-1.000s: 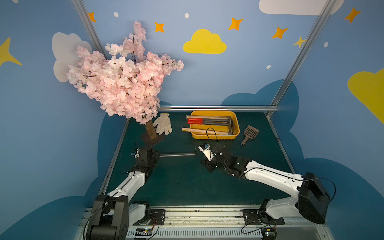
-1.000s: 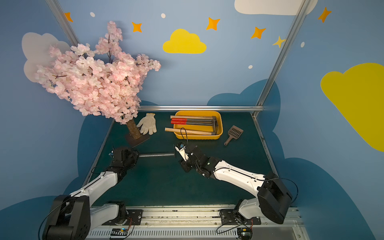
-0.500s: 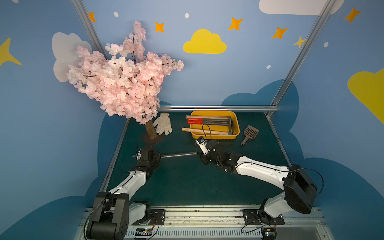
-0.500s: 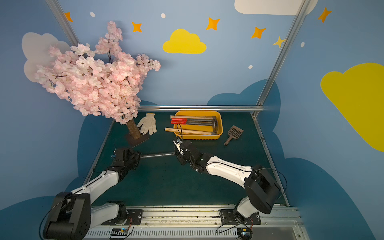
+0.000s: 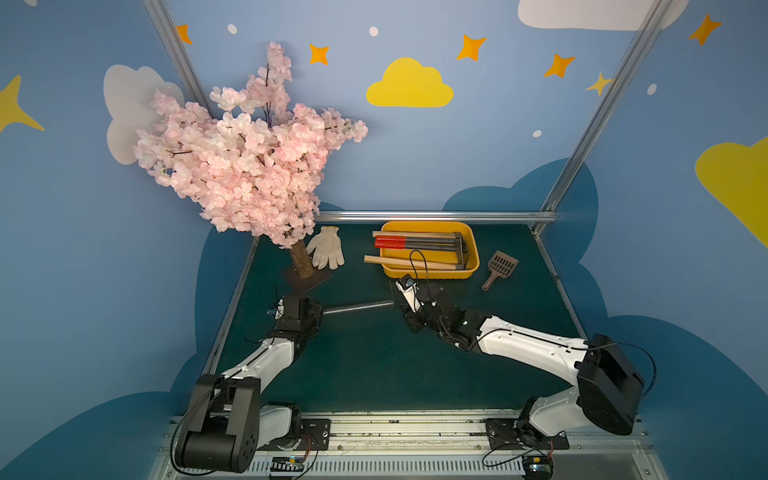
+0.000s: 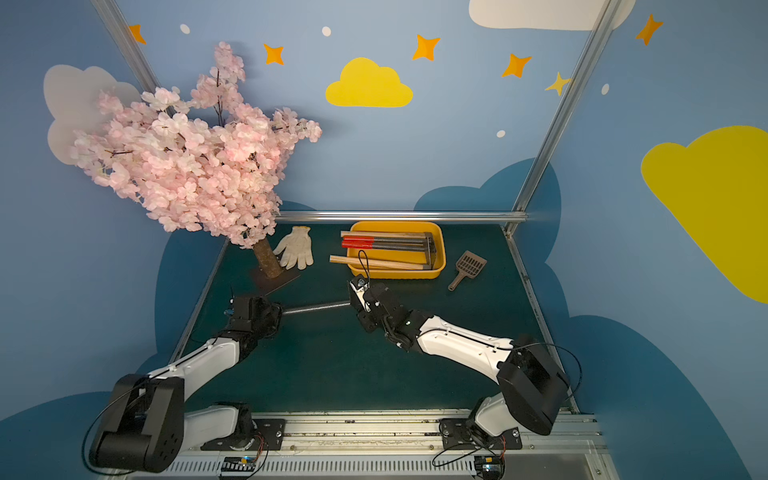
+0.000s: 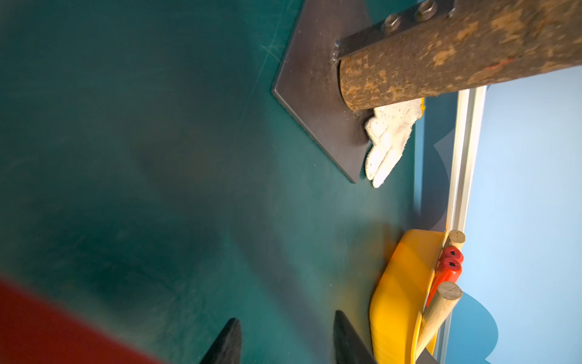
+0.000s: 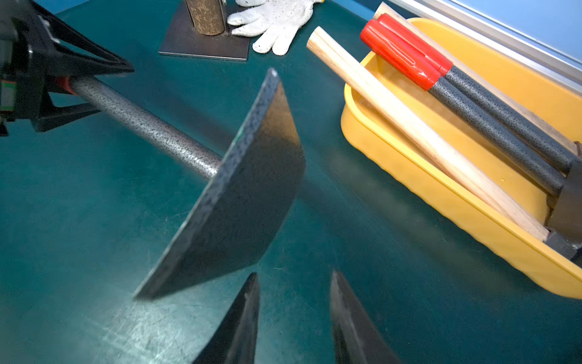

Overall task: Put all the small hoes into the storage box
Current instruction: Pick up the hoe from the center of the board.

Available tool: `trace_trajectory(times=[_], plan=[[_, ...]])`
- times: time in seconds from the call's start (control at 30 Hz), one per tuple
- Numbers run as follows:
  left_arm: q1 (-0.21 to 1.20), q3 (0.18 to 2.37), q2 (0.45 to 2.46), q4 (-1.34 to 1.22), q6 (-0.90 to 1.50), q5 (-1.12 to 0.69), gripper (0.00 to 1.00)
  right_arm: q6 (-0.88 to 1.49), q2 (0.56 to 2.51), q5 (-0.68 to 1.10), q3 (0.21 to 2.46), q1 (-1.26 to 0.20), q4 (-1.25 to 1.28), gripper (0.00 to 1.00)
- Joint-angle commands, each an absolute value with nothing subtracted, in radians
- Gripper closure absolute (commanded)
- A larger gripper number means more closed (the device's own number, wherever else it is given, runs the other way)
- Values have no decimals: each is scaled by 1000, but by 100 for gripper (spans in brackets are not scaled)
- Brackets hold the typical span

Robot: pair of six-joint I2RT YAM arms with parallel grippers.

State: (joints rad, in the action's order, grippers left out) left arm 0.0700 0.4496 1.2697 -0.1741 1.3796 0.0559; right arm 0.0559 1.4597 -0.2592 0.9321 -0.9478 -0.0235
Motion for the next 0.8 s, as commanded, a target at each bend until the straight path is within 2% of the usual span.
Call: trace_trajectory(times=[0.0,0.47,0.77], plan=[[67,483,1290,-280,1426,-1,97,74,1420,-275,919,-957,-30,62],[69,503,1316,-287,1420,-9,96,71,1477,-239,962,-997,-11,62],[102,514,1332,-300,1426,-24,97,11,1568,-336,1041,-988,21,63]])
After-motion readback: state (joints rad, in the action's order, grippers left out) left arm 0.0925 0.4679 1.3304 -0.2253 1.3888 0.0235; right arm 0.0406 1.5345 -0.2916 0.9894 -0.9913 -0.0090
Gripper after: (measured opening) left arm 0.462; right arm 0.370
